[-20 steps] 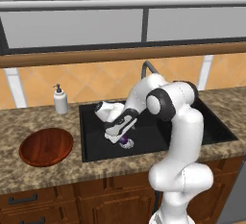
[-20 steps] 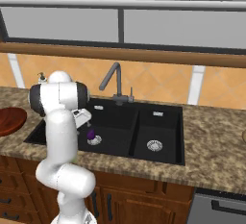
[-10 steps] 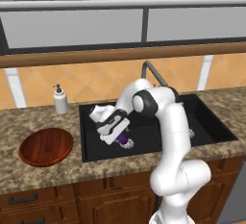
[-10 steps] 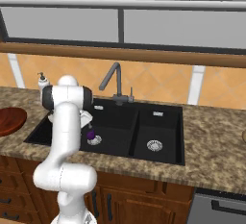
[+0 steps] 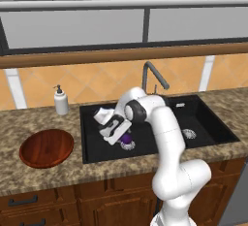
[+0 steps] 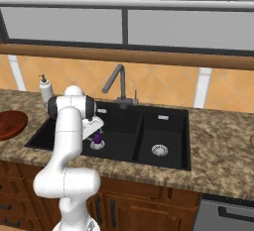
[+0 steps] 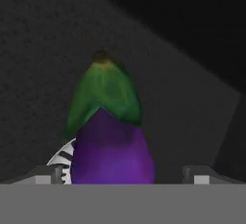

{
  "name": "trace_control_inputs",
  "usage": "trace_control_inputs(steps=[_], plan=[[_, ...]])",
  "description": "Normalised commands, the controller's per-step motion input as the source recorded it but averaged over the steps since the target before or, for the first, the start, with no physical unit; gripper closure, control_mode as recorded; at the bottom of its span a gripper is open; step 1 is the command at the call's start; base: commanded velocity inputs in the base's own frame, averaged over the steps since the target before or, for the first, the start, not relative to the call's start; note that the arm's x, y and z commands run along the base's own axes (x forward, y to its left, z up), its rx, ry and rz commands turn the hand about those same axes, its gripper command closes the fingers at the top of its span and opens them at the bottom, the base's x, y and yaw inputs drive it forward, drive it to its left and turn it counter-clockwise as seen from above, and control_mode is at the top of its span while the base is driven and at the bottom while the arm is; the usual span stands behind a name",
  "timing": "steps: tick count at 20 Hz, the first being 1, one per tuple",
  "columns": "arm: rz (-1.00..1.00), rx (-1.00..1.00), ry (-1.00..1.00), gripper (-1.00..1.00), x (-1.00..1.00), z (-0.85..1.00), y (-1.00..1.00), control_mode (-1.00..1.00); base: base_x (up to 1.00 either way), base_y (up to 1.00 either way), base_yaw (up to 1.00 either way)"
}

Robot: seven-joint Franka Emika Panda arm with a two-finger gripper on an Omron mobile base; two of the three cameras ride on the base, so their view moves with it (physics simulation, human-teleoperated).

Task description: Pick the eggplant from the sink and place it in the bowl. Then pick the bowl and place it in the microwave. Then close the microwave door and press the start button.

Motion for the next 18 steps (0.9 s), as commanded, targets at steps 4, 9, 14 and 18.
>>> trace_control_inputs(steps=[4, 9, 14, 18], plan=[[0.0, 0.02, 0.0, -1.0, 0.27, -0.52, -0.01, -1.0, 0.0, 0.0, 0.0], [0.0, 0.04, 0.01, 1.0, -0.04, -0.19, -0.14, -1.0, 0.0, 0.0, 0.0], [0.0, 0.01, 0.0, 1.0, -0.15, 0.06, -0.21, -1.0, 0.0, 0.0, 0.0], [0.0, 0.0, -0.07, 1.0, -0.77, 0.77, 0.03, -1.0, 0.0, 0.0, 0.0]])
